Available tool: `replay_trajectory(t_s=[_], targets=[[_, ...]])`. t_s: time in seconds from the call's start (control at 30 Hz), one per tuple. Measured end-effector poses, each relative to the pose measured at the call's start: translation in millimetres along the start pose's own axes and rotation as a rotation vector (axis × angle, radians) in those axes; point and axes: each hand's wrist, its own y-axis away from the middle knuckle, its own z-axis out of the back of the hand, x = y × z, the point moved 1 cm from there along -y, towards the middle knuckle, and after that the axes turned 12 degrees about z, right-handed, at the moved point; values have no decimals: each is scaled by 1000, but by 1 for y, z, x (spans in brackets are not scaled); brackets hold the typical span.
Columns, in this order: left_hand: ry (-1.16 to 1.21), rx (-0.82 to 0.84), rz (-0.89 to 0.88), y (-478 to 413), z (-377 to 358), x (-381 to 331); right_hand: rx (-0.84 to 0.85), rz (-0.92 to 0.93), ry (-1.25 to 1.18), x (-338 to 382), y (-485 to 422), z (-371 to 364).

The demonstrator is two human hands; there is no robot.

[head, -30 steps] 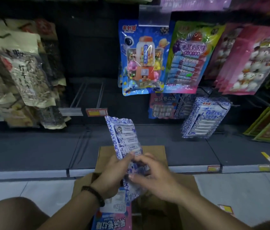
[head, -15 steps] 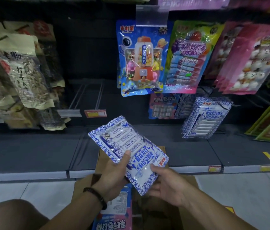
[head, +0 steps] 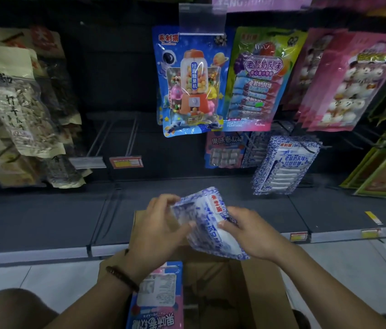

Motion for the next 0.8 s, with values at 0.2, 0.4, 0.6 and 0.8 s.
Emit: replay_trajectory(t_s=[0.2, 0.4, 0.6, 0.8], targets=[[76, 232, 21, -1, -7, 7, 42, 97, 151, 19, -4, 5], [278, 243, 127, -1, -5, 6, -64, -54, -77, -3, -8, 24], [466, 188, 212, -3, 1, -8, -99, -229, -538, -26, -4, 35], [440, 209, 255, -11, -7, -26, -372, -257, -621, -24, 8, 28]])
